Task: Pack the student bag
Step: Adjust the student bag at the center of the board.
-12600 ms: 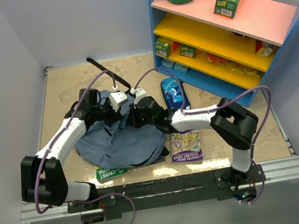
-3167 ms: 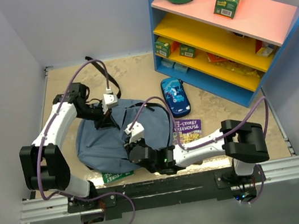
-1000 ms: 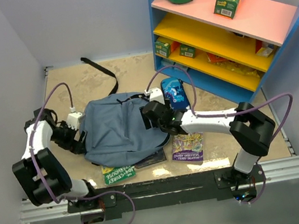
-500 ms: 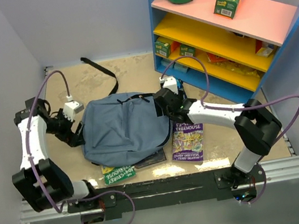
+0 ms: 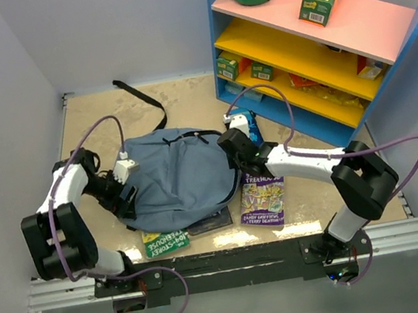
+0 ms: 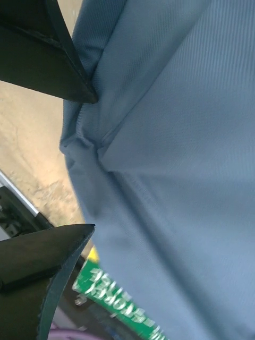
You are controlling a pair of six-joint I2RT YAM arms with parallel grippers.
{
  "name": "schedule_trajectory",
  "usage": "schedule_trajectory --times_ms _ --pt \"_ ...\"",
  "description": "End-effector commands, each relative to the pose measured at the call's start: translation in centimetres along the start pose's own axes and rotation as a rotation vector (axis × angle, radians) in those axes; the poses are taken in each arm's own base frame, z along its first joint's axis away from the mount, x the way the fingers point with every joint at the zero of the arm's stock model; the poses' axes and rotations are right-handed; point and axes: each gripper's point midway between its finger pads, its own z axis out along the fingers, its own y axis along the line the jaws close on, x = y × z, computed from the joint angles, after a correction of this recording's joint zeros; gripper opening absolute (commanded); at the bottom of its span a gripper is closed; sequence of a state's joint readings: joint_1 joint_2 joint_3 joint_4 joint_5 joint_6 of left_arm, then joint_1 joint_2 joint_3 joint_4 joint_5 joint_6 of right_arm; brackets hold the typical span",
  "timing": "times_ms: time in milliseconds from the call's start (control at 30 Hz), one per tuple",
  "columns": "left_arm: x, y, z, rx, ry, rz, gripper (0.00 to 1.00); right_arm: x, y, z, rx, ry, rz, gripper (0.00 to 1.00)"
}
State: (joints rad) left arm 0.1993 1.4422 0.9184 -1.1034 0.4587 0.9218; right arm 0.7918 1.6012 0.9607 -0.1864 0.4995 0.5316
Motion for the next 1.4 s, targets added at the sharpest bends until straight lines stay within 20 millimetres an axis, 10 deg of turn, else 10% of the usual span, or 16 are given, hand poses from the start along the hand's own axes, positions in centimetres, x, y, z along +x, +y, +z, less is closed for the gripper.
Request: schedule_trajectory --times_ms 0,100,300,933,1133,1367 --pt "-4.1 7.8 -0.7 -0.256 -0.087 -0.097 1.00 -2.4 2.4 -1.4 -0.111 -0.039 0.049 0.20" --pt "-6.8 11.3 -1.3 -0.325 -0.137 -0.175 1.00 -2.7 4.1 -2.3 -0.161 -0.036 0.041 0.00" --pt "-12.0 15.0 -1.9 -0.347 -0.225 -0.244 1.00 -2.7 8.7 -6.4 -0.261 -0.076 0.022 0.00" --pt "-20.7 12.0 0.7 -0.206 -0.302 -0.145 1.00 -2.2 20.7 -13.3 -0.535 -0.043 -0.032 0.00" --pt "-22.8 10.8 -3.8 -0.246 -0.372 -0.076 1.00 -0.1 18.9 -13.4 -0.495 0.010 -0.085 0.55" --pt "-20.3 7.0 -9.2 -0.284 -0.411 -0.007 1.00 -6.5 14.6 -13.2 -0.410 -0.109 -0.089 0.69"
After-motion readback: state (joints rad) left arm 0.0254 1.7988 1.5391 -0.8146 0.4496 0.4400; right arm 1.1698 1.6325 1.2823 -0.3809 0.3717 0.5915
